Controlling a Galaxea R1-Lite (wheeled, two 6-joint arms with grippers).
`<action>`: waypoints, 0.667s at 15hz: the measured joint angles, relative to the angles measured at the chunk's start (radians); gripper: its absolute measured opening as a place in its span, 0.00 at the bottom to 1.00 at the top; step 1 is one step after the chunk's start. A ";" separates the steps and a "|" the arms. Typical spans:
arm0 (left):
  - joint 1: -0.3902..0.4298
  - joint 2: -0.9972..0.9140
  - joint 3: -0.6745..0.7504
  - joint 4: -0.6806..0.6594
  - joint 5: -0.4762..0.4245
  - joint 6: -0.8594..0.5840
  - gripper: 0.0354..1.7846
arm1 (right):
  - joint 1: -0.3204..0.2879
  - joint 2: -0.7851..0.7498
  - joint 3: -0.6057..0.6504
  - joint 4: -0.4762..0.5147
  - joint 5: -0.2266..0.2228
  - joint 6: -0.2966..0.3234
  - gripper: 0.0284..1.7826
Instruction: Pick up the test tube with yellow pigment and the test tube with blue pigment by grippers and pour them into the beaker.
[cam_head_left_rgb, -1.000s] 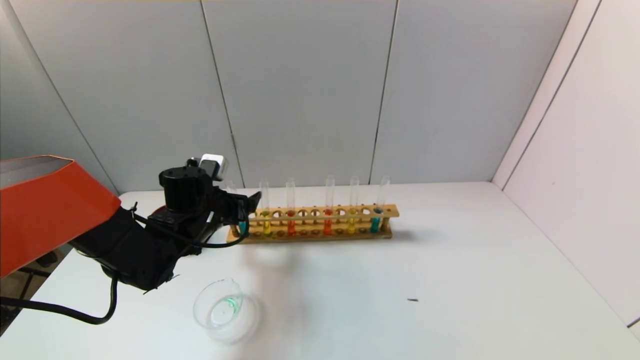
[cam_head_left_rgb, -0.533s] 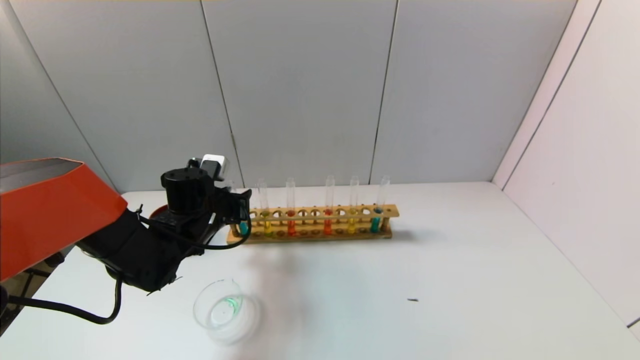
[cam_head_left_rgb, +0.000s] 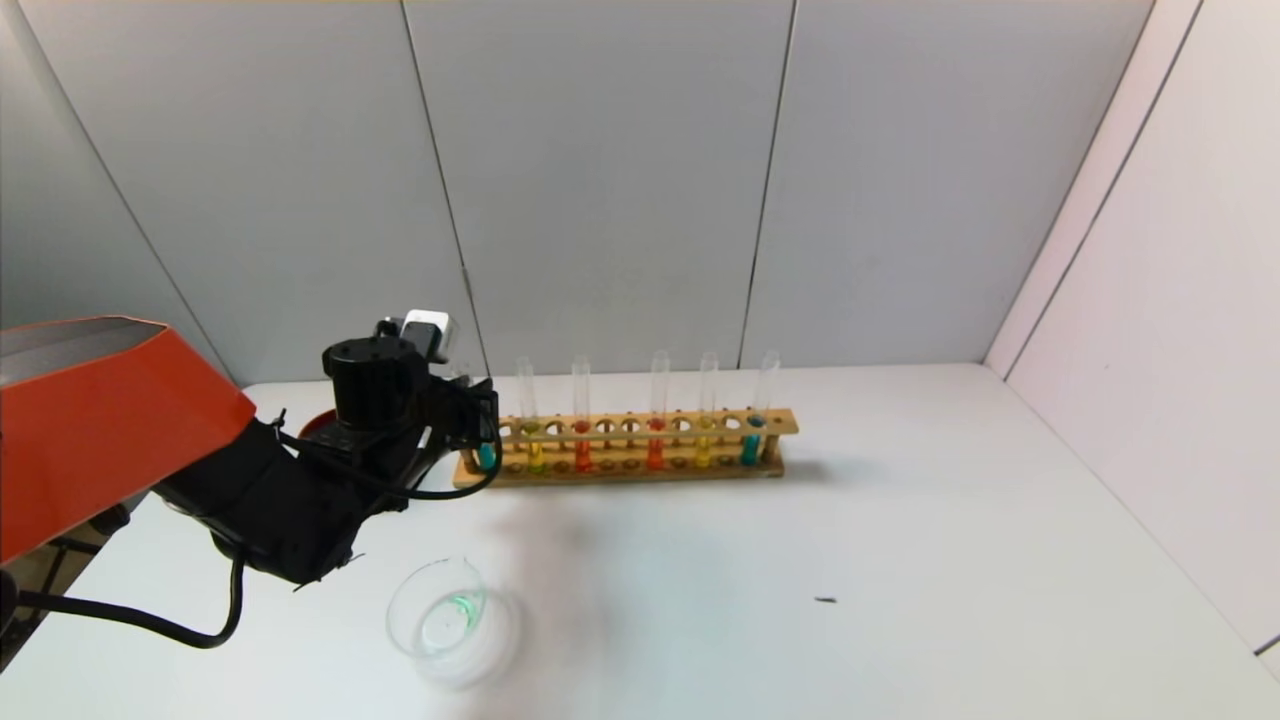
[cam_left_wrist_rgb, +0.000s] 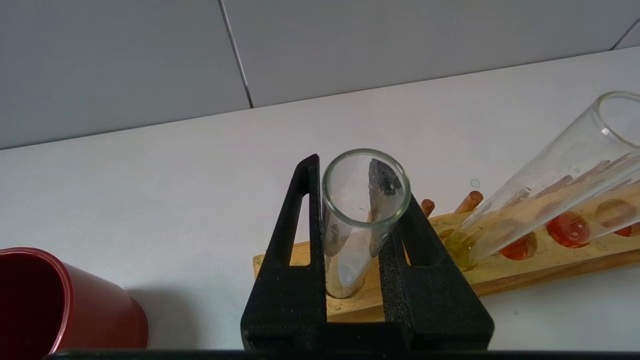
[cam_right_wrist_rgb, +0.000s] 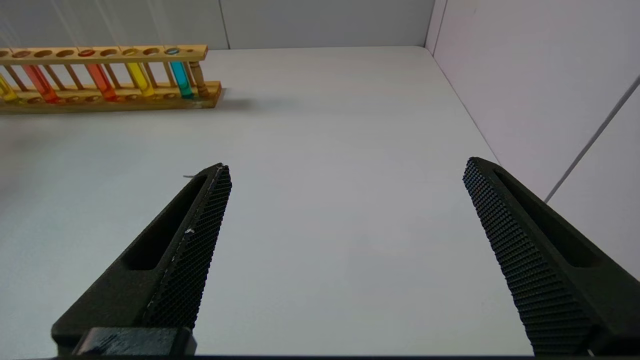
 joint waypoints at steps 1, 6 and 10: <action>0.000 -0.004 -0.003 0.004 0.000 0.001 0.17 | 0.000 0.000 0.000 0.000 0.000 0.000 0.95; -0.001 -0.051 -0.050 0.118 0.019 0.001 0.17 | 0.000 0.000 0.000 0.000 0.000 0.000 0.95; -0.012 -0.094 -0.069 0.158 0.057 0.010 0.17 | 0.000 0.000 0.000 0.000 0.000 0.000 0.95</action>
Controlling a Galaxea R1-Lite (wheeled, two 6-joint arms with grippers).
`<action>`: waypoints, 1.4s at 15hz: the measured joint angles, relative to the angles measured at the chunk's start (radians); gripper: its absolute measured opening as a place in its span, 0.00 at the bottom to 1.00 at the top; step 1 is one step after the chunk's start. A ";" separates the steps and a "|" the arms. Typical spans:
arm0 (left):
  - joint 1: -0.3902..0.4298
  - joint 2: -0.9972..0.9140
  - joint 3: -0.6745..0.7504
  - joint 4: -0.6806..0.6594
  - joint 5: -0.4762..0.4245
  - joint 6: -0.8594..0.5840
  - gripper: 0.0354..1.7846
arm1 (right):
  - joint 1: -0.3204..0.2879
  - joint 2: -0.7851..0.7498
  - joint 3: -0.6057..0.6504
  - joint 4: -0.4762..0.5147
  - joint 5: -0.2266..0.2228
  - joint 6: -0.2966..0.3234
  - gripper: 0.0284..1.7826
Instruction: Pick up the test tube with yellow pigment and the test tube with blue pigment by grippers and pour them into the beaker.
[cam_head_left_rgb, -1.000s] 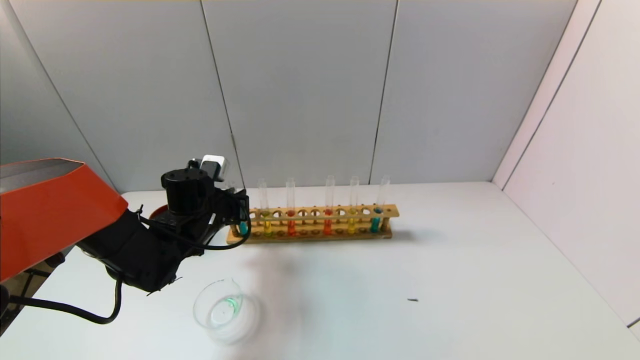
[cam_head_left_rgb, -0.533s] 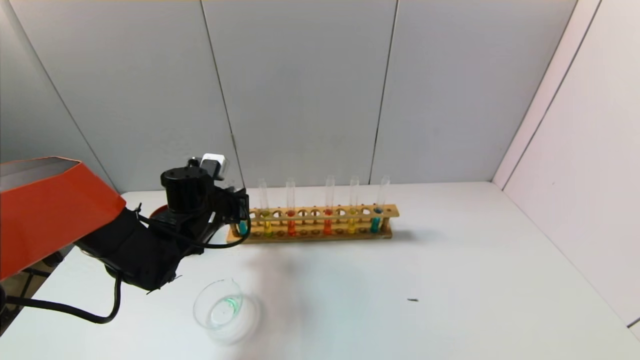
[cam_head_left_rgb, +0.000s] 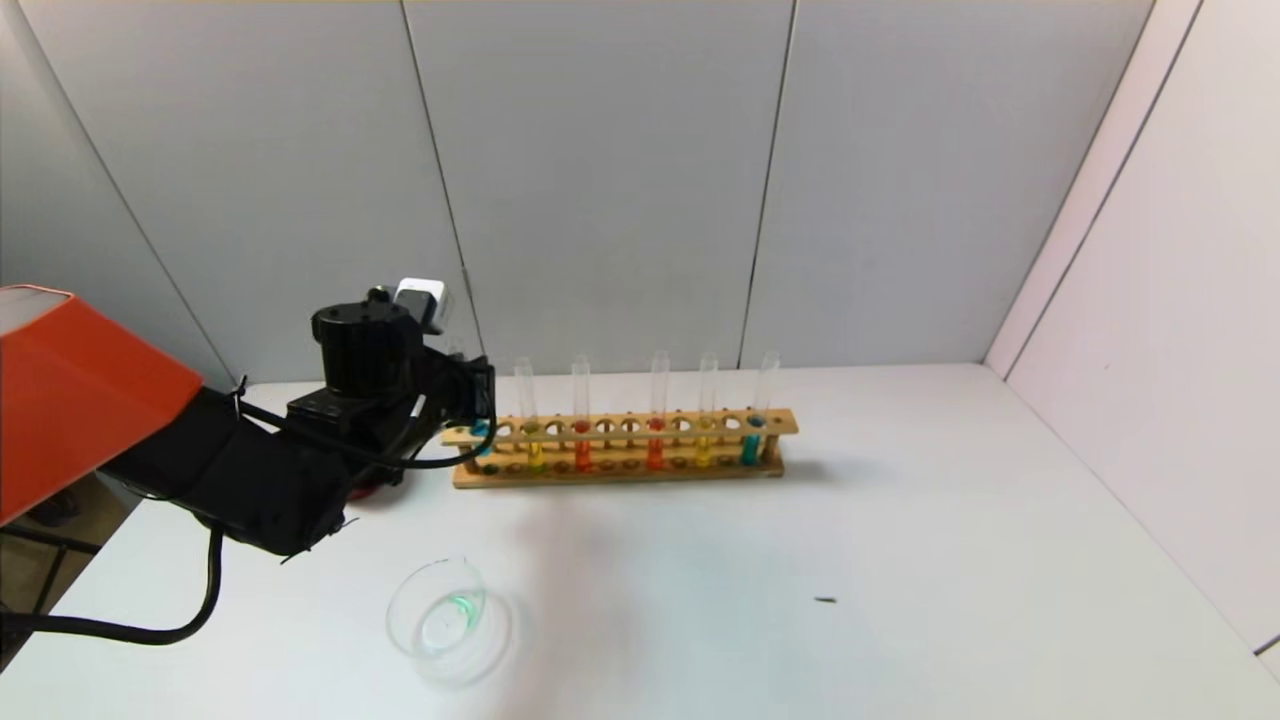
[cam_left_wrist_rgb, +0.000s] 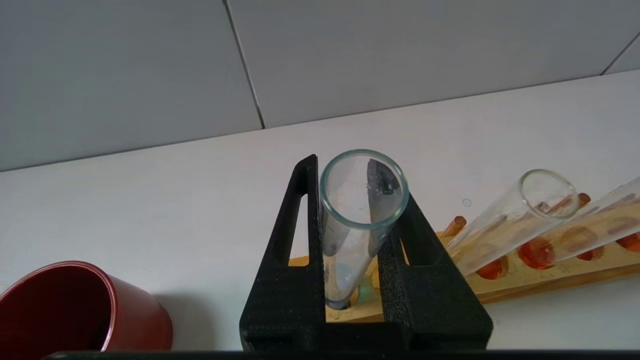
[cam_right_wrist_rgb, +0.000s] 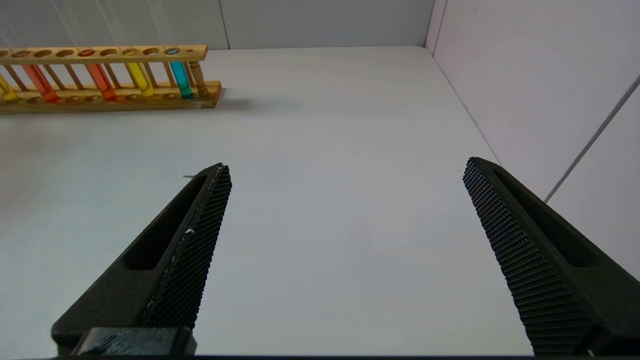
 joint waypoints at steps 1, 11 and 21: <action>-0.001 -0.011 -0.010 0.024 0.004 0.001 0.17 | 0.000 0.000 0.000 0.000 0.000 0.000 0.95; -0.011 -0.183 -0.127 0.287 0.010 0.001 0.17 | 0.000 0.000 0.000 0.000 0.000 0.000 0.95; -0.067 -0.501 -0.139 0.699 0.081 0.000 0.17 | 0.000 0.000 0.000 0.000 0.000 0.000 0.95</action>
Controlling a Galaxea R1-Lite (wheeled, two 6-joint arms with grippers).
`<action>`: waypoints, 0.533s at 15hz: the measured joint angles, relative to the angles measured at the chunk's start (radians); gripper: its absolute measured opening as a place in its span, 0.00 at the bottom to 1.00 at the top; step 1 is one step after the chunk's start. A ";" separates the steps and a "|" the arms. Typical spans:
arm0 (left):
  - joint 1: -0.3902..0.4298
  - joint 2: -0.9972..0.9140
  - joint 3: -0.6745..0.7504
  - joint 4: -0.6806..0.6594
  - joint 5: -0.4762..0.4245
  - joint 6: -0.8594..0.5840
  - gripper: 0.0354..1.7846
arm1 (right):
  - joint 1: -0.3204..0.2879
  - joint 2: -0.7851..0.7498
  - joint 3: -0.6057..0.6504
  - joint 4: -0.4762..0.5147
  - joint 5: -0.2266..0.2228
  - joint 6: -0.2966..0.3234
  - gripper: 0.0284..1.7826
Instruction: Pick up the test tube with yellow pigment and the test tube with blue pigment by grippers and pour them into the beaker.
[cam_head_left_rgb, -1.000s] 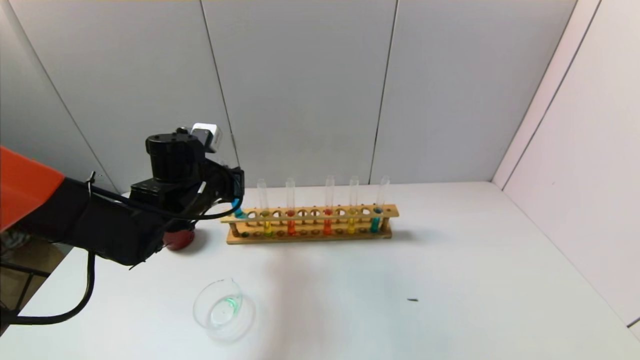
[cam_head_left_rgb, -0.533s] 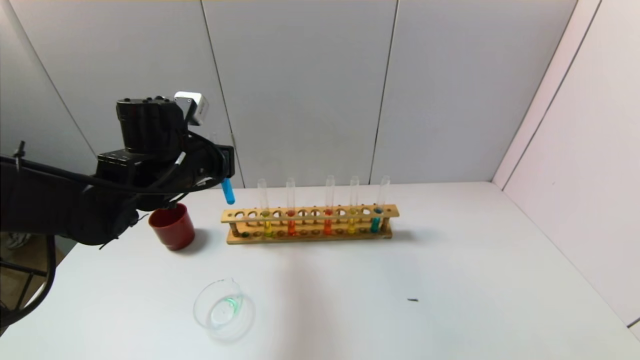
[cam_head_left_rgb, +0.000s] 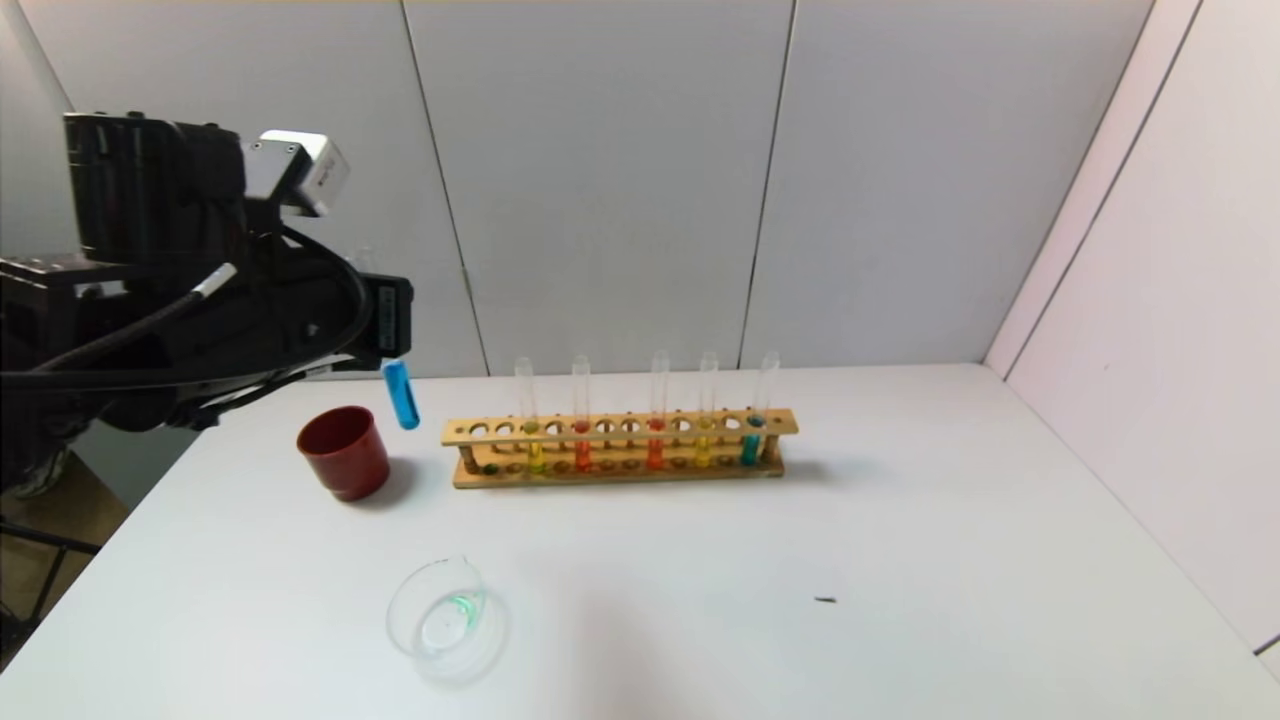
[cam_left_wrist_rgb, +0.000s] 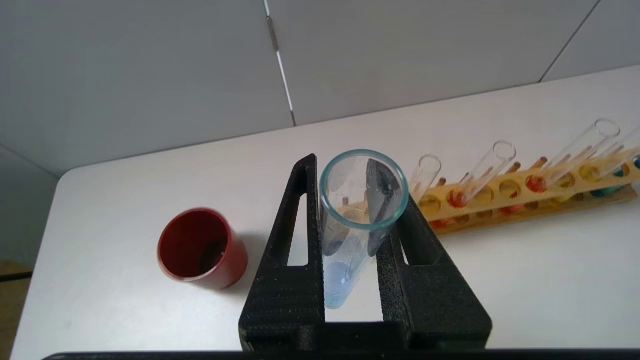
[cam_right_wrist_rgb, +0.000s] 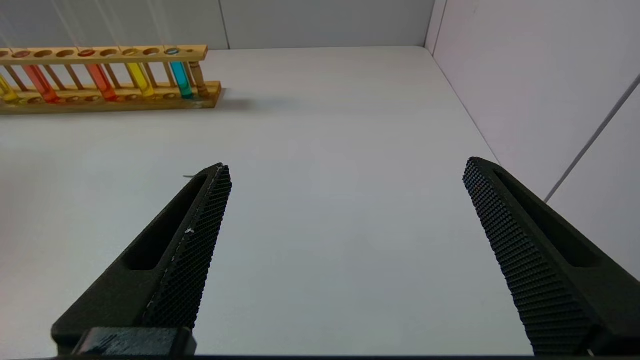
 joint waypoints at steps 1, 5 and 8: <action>-0.003 -0.043 0.019 0.039 0.006 0.005 0.17 | 0.000 0.000 0.000 0.000 0.000 0.000 0.95; -0.007 -0.212 0.159 0.143 0.048 0.079 0.17 | 0.000 0.000 0.000 0.000 0.000 0.000 0.95; -0.006 -0.300 0.264 0.148 0.095 0.152 0.17 | 0.000 0.000 0.000 0.000 0.000 0.000 0.95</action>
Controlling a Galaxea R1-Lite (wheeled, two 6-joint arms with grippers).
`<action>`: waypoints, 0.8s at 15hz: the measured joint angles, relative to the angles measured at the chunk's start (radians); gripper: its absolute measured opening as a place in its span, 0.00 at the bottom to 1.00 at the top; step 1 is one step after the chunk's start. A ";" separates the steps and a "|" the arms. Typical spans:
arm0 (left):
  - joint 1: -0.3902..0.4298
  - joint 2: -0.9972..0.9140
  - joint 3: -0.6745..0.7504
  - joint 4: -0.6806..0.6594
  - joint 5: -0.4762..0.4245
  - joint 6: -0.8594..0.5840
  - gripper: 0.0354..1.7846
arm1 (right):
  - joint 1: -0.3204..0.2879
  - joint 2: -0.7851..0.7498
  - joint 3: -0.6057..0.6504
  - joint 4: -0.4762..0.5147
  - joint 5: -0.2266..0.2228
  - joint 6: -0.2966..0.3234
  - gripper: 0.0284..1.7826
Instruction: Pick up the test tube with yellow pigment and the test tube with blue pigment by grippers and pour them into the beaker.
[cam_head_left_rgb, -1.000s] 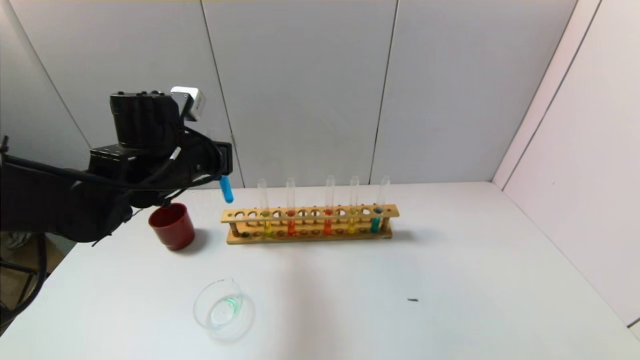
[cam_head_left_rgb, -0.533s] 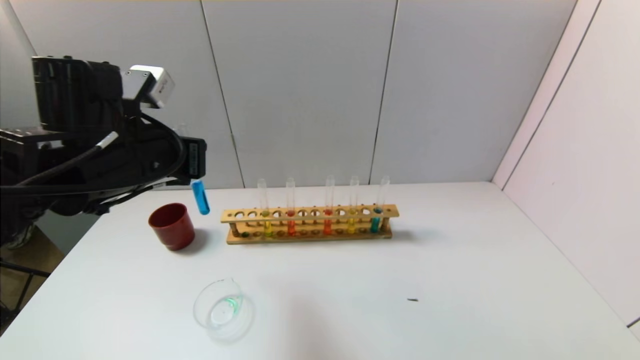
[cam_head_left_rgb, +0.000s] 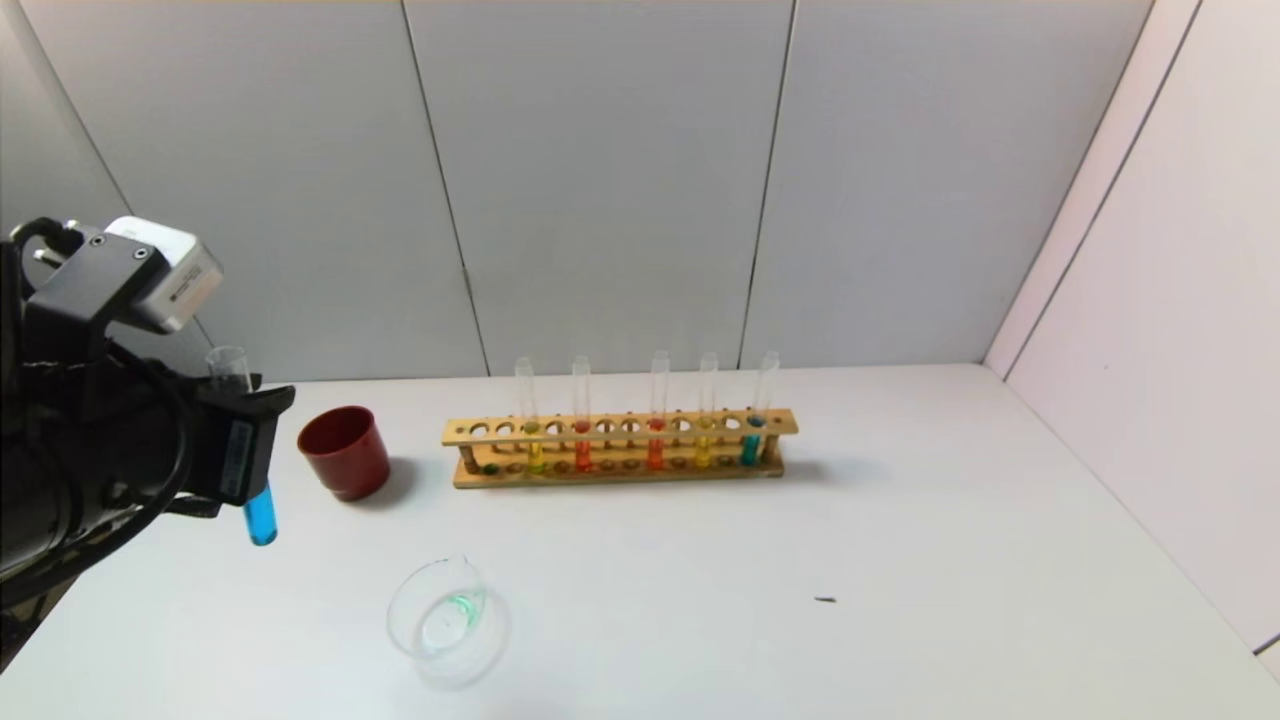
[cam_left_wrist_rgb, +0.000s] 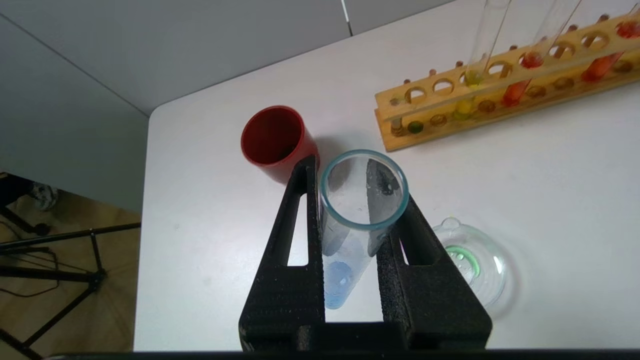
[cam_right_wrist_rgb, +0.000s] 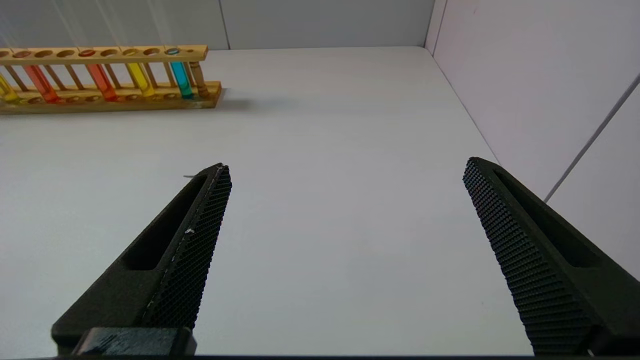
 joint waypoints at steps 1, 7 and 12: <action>0.001 -0.021 0.031 0.000 0.008 0.013 0.17 | 0.000 0.000 0.000 0.000 0.000 0.000 0.95; 0.007 -0.049 0.151 -0.013 0.020 0.076 0.17 | 0.000 0.000 0.000 0.000 0.000 0.000 0.95; 0.007 0.025 0.194 -0.014 0.028 0.152 0.17 | 0.000 0.000 0.000 0.000 0.000 0.000 0.95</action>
